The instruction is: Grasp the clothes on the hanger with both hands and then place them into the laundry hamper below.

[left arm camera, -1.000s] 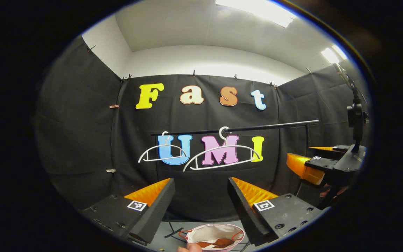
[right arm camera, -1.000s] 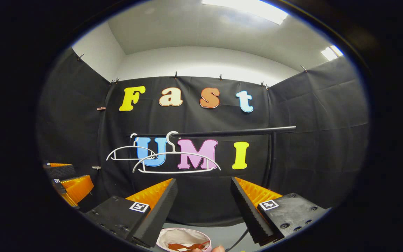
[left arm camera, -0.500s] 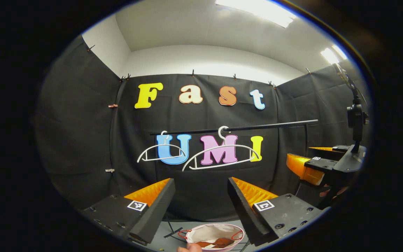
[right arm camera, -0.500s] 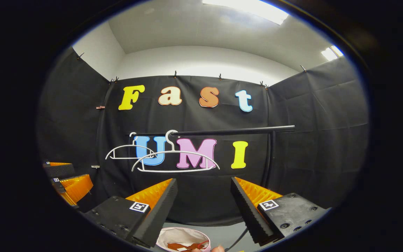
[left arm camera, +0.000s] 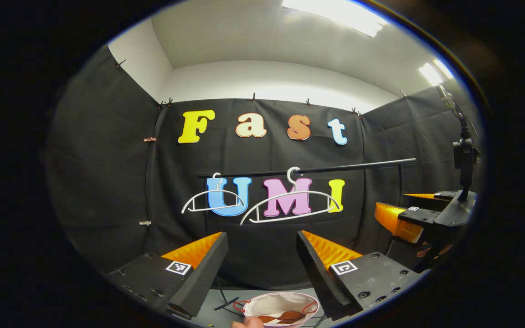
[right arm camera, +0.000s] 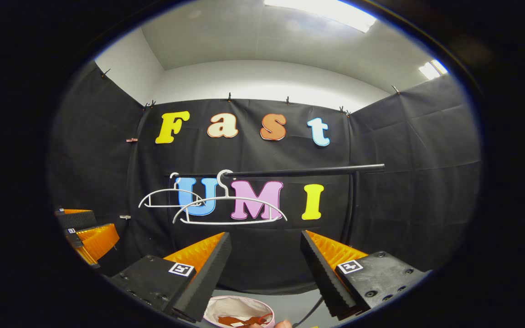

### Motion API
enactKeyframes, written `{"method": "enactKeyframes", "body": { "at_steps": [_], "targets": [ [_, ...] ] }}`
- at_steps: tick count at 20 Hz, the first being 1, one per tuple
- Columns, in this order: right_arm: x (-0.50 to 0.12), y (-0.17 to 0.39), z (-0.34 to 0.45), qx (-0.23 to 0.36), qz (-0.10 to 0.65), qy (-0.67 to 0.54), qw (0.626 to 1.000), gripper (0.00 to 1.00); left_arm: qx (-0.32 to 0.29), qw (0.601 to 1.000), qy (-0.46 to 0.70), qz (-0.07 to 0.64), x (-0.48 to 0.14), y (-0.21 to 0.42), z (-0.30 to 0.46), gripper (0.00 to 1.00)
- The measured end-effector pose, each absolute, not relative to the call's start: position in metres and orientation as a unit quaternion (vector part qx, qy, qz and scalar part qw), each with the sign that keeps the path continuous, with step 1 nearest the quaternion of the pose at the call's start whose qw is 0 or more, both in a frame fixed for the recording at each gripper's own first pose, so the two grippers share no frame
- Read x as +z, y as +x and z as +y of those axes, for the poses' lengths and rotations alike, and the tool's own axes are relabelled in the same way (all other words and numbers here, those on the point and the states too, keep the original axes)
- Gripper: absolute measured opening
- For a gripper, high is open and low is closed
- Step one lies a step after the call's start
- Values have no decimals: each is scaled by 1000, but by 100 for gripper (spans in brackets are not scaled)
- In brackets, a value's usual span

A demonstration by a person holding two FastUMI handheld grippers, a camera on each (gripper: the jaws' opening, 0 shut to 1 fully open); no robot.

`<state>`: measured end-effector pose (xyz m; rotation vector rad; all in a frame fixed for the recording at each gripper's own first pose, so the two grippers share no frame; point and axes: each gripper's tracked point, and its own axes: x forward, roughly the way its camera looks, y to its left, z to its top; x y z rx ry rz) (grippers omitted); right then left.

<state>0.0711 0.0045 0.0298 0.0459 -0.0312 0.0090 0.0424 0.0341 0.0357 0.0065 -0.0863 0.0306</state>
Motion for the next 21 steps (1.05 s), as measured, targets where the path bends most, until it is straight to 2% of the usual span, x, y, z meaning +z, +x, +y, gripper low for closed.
{"method": "enactKeyframes", "body": {
  "at_steps": [21],
  "targets": [
    [33,72,10,6,-20,13,1000,98,11,999,4,-42,35,44,38,95]
  ]
}}
